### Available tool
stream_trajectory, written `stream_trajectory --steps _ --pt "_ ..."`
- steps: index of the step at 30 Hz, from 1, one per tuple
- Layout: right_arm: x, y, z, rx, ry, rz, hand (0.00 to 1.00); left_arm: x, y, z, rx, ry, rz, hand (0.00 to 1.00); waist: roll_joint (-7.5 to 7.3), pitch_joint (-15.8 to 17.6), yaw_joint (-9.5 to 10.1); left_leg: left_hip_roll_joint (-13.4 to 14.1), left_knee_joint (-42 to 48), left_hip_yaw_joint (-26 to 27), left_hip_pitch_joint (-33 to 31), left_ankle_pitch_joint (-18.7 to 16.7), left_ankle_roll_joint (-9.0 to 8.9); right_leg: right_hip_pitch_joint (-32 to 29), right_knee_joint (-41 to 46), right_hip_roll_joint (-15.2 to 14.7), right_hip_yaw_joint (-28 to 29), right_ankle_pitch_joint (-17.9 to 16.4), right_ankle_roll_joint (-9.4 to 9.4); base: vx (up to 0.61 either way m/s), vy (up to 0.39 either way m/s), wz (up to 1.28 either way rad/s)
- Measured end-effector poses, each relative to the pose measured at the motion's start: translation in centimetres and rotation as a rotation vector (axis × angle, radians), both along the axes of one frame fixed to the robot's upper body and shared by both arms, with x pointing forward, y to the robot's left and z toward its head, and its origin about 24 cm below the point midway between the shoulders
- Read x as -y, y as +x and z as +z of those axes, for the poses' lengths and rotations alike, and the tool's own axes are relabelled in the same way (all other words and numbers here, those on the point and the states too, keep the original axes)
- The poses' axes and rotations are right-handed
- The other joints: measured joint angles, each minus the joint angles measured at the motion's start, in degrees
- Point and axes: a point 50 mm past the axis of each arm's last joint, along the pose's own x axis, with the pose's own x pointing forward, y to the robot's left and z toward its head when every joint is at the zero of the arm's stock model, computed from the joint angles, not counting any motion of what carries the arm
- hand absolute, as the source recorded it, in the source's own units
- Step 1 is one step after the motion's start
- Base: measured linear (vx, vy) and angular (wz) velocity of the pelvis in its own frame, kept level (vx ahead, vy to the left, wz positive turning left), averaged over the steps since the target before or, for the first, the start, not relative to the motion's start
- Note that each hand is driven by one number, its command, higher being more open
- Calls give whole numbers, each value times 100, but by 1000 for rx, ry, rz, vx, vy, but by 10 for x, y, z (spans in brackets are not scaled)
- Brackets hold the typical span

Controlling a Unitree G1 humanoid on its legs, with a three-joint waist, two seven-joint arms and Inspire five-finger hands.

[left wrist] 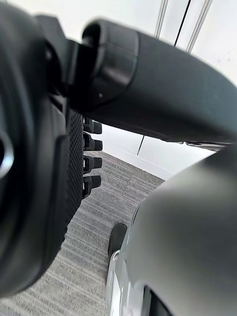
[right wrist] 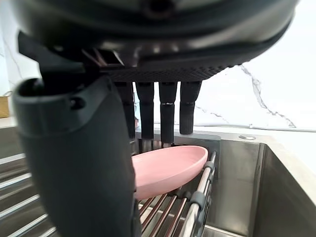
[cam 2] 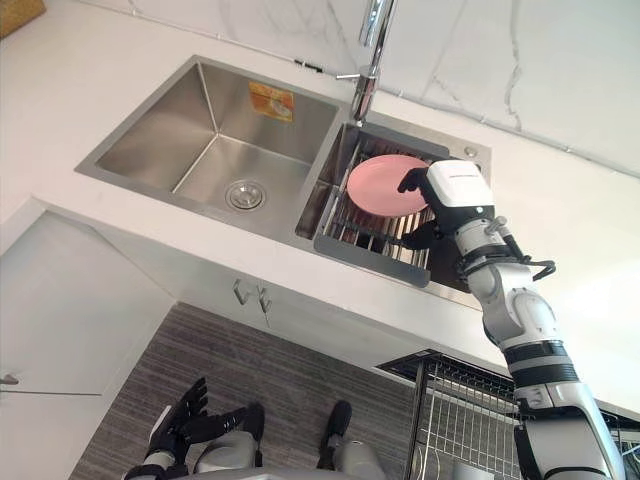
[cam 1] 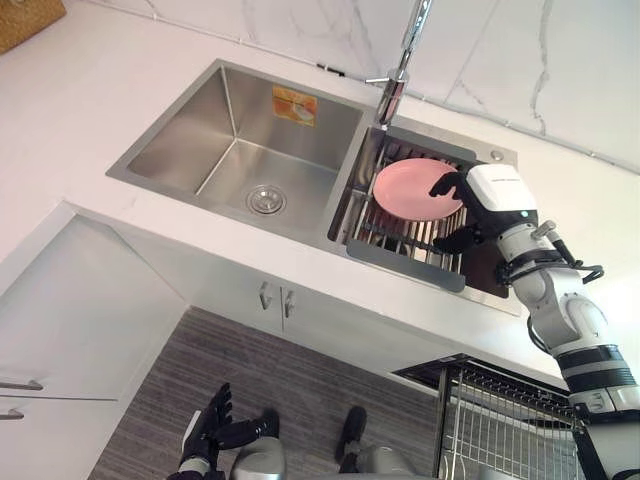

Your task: Walk over to the sink, pick up the cup, carry it to the dishwasher, place the cup inside the dishwasher, then close the dishwasher door

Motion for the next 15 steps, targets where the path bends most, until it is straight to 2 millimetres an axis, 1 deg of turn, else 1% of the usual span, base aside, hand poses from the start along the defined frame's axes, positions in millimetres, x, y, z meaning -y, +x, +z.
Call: stream_trajectory --steps 4,12,15 --pt "-1 -3 -7 -17 -39 16 100 0 -4 -1 -15 7 -9 100 -8 -138 -39 -11 -121 15 76 46 6 28 -39 3 11 1 1 8 1 0" --pt "-9 -3 -13 18 -156 17 100 -1 -5 -1 -18 15 -18 100 -35 -162 -47 -11 -181 11 195 75 34 104 -41 6 5 3 10 15 5 0" --pt "-9 -3 -13 20 -165 18 100 -1 -5 -1 -18 16 -18 100 -39 -164 -43 -11 -180 -5 203 75 34 121 -41 6 -9 1 13 6 6 2"
